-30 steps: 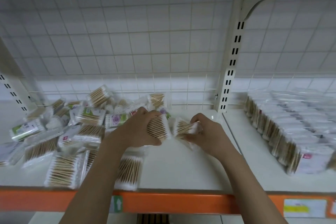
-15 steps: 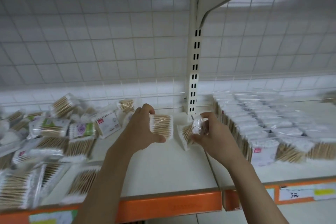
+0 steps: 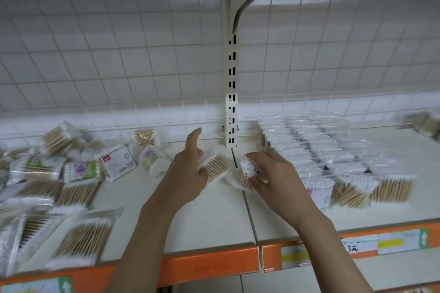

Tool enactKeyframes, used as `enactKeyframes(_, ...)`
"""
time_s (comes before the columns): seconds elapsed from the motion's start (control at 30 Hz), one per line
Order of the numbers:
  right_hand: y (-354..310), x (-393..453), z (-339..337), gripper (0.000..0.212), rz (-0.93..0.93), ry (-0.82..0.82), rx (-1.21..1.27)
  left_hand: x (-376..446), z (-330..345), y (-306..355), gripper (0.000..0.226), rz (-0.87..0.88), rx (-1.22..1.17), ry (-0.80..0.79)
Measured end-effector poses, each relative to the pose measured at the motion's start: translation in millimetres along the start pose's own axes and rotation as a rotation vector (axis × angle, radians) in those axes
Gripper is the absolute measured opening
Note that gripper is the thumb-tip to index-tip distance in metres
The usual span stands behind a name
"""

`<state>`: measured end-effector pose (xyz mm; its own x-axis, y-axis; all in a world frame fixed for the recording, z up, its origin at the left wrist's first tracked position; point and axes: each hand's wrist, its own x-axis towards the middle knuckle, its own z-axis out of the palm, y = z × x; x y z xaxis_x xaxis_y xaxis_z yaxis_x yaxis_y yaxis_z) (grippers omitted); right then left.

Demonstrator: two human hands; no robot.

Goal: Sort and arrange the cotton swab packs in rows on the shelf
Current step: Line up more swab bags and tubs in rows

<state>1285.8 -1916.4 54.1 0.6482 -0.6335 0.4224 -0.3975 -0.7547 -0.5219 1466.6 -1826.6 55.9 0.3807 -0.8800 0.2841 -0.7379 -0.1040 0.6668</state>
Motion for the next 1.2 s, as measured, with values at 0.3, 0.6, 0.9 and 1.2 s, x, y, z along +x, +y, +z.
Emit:
enactKeyframes(0.3, -1, 23, 1, 0.042, -0.053, -0.028, -0.120, -5, -11, -2, 0.027, 0.030, 0.190, 0.185)
enactKeyframes(0.6, -23, 87, 13, 0.032, -0.153, -0.168, -0.267, -16, -30, -19, 0.027, -0.042, 0.359, 0.298)
enactKeyframes(0.9, -17, 154, 47, 0.037, -0.188, -0.277, -0.489, -11, -40, -29, 0.026, -0.055, 0.414, 0.275)
enactKeyframes(1.2, 0, 181, 79, 0.038, -0.245, -0.332, -0.647, 1, -47, -43, 0.026, -0.034, 0.455, 0.272)
